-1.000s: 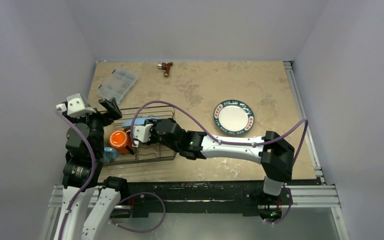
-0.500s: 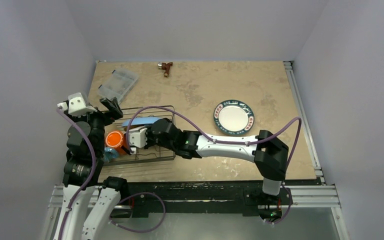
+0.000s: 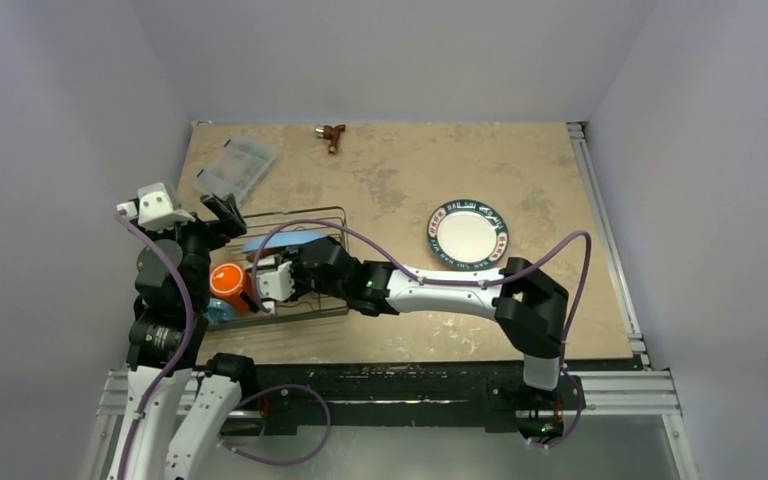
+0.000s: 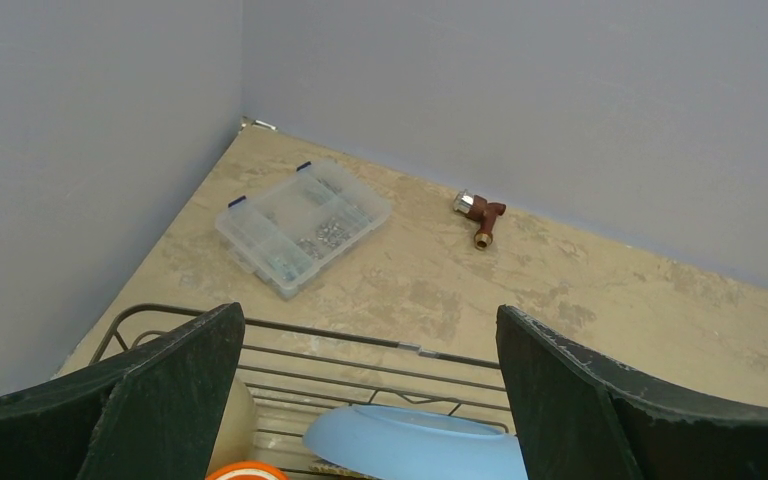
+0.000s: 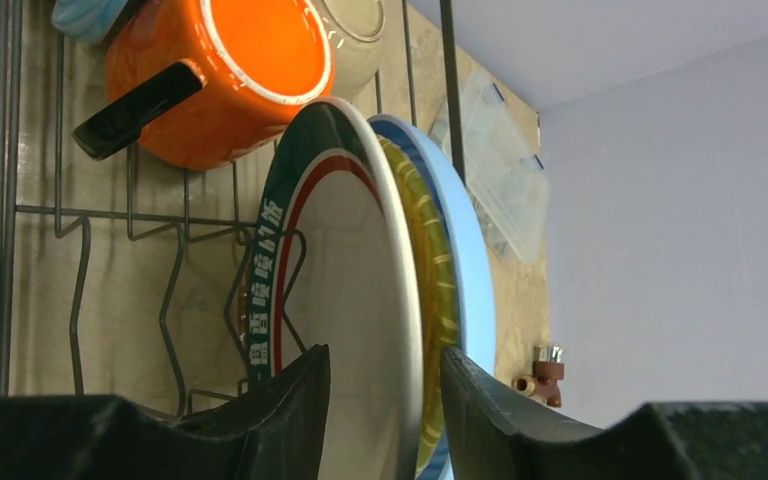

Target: Load the mixed dishes into the dish rack

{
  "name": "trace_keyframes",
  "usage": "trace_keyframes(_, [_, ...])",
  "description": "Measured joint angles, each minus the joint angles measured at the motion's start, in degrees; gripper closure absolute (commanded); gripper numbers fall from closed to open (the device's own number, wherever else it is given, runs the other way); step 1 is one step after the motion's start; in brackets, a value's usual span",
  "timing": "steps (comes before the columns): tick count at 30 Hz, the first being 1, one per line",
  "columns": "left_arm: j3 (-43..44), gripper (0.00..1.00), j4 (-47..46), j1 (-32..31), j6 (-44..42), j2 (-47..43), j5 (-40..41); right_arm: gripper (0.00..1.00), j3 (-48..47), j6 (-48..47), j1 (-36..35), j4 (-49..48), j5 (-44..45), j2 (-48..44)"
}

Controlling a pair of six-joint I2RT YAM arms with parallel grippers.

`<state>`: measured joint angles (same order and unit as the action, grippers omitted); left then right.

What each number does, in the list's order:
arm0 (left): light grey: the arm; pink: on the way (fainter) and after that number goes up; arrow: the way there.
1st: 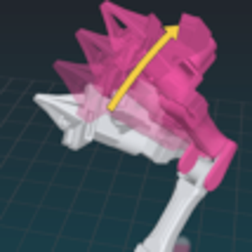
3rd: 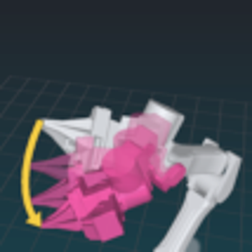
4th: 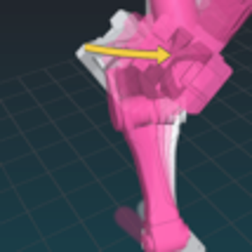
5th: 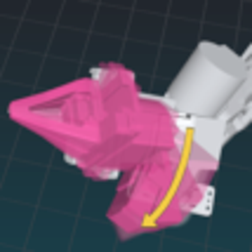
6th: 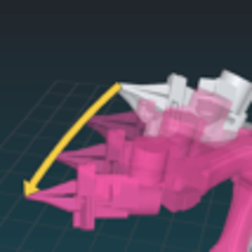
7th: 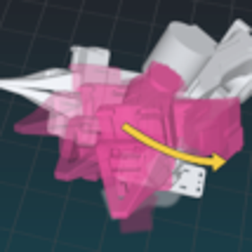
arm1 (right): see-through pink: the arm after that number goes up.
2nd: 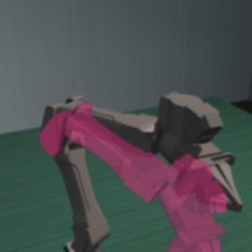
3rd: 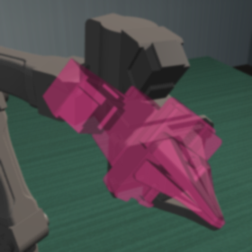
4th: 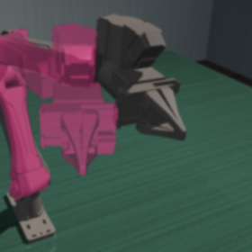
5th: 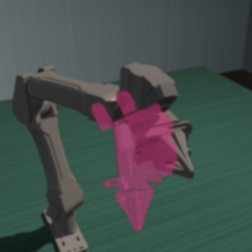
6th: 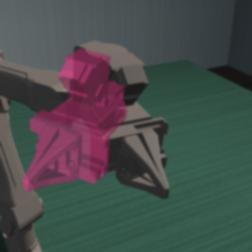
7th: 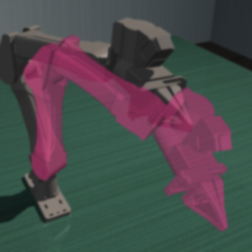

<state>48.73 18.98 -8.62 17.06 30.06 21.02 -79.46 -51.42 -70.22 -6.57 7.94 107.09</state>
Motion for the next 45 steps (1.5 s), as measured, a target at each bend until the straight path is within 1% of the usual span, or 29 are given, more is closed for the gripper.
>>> trace_keyframes(2, [0.0, 0.05, 0.0, 0.2, 0.2, 0.1, -0.2, 0.48, 0.5, 0.9, 0.0, -0.2, 0.5, 0.0])
trace_keyframes(3, [0.0, 0.05, 0.0, 0.3, 0.3, 0.1, -0.3, 0.47, 0.7, 1.4, 0.0, -0.2, 1.0, 0.0])
trace_keyframes(8, [0.0, 0.05, 0.0, 0.6, 0.5, 0.7, -1.0, 0.40, 1.1, 5.6, -0.1, -0.7, 3.8, -0.5])
trace_keyframes(11, [0.0, 0.05, 0.0, 0.7, 0.5, 1.0, -1.3, 0.39, 1.2, 7.7, -0.1, -0.6, 5.0, -1.7])
trace_keyframes(14, [0.0, 0.05, 0.0, 0.7, 0.5, 1.0, -1.4, 0.36, 2.6, 9.9, -0.1, -0.3, 5.8, -4.8])
trace_keyframes(16, [0.0, 0.05, 0.0, 0.7, 0.5, 1.0, -1.4, 0.32, 4.2, 11.7, -0.1, -0.3, 6.1, -7.5])
trace_keyframes(18, [0.0, 0.05, 0.0, 0.7, 0.5, 1.1, -1.4, 0.29, 6.2, 13.7, -0.1, -0.4, 6.1, -10.7])
trace_keyframes(21, [0.0, 0.05, 0.0, 0.7, 0.6, 1.1, -1.6, 0.27, 10.2, 17.3, -0.1, -0.9, 6.1, -15.9])
trace_keyframes(25, [0.0, 0.05, 0.0, 0.7, 0.9, 1.2, -1.8, 0.14, 19.6, 23.4, 0.4, -4.7, 6.3, -24.9])
trace_keyframes(27, [0.0, 0.05, 0.1, 0.7, 1.0, 1.5, -2.0, 0.04, 26.0, 27.9, 2.4, -8.4, 7.5, -30.2])
trace_keyframes(28, [0.0, 0.05, 0.1, 0.7, 1.0, 1.6, -2.2, 0.02, 29.0, 30.6, 4.4, -10.1, 8.5, -32.6])
trace_keyframes(29, [0.0, 0.05, 0.2, 0.7, 1.0, 1.7, -2.4, 0.01, 32.1, 34.3, 7.5, -11.7, 9.7, -35.1])
trace_keyframes(32, [0.0, 0.05, 0.5, 0.7, 1.4, 2.0, -2.6, 0.01, 38.3, 47.0, 20.7, -12.1, 13.7, -41.1])
trace_keyframes(34, [0.0, 0.05, 0.5, 0.7, 1.4, 2.3, -2.8, 0.01, 40.9, 58.2, 33.2, -9.3, 13.7, -44.9])
trace_keyframes(36, [0.3, 0.05, 0.8, 0.7, 1.4, 3.0, -3.2, 0.01, 43.6, 68.1, 46.3, -7.3, 11.3, -48.7])
trace_keyframes(38, [0.4, 0.05, 0.9, 0.7, 1.4, 3.6, -3.5, 0.03, 46.4, 76.5, 58.2, -6.7, 5.9, -51.3])
trace_keyframes(39, [0.4, 0.05, 1.0, 0.7, 1.4, 3.7, -3.7, 0.04, 47.5, 79.4, 62.3, -6.8, 2.9, -51.7])
trace_keyframes(40, [0.4, 0.05, 1.1, 0.7, 1.4, 3.9, -3.9, 0.07, 48.9, 83.1, 67.8, -7.4, -2.1, -51.4])
trace_keyframes(41, [0.4, 0.05, 1.3, 0.7, 1.4, 4.0, -4.0, 0.13, 50.2, 86.4, 72.8, -8.2, -6.8, -50.2])
trace_keyframes(42, [0.4, 0.05, 1.4, 0.7, 1.4, 4.0, -4.1, 0.20, 51.3, 89.2, 77.6, -9.2, -12.0, -48.1])
trace_keyframes(43, [0.4, 0.05, 1.5, 0.7, 1.4, 4.0, -4.2, 0.24, 52.3, 91.8, 81.9, -10.6, -17.4, -45.0])
trace_keyframes(44, [0.4, 0.05, 1.6, 0.7, 1.5, 4.0, -4.3, 0.26, 52.9, 94.1, 85.4, -12.2, -22.5, -41.0])
trace_keyframes(45, [0.5, 0.05, 1.6, 0.7, 1.4, 4.1, -4.3, 0.27, 53.3, 95.7, 87.5, -13.2, -26.2, -37.6])
